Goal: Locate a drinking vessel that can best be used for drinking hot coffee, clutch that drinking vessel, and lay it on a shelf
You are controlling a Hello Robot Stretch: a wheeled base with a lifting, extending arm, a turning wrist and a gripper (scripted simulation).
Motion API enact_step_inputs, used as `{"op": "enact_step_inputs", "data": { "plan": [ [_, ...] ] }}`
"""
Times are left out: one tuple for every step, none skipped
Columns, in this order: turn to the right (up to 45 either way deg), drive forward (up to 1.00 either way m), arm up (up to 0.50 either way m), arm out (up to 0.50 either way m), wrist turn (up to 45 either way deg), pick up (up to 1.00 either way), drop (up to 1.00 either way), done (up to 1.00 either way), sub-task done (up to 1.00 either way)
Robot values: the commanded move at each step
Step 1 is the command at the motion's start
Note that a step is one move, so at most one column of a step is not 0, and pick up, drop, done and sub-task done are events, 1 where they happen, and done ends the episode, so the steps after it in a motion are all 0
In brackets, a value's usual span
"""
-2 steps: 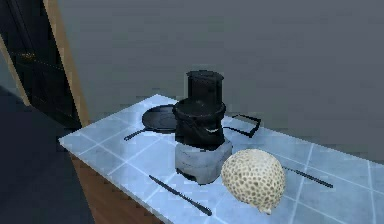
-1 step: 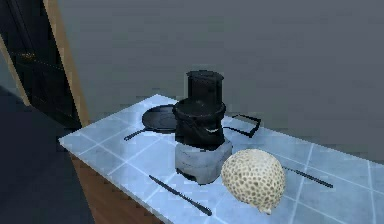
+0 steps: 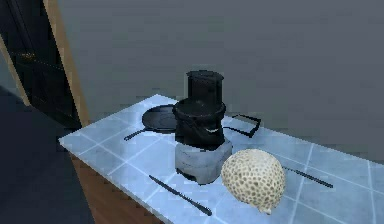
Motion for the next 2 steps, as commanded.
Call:
{"op": "enact_step_inputs", "data": {
  "plan": [
    [0.0,0.00,0.04,0.00,0.0,0.00,0.00,0.00,0.00],
    [0.0,0.00,0.00,0.00,-45.0,0.00,0.00,0.00,0.00]
  ]
}}
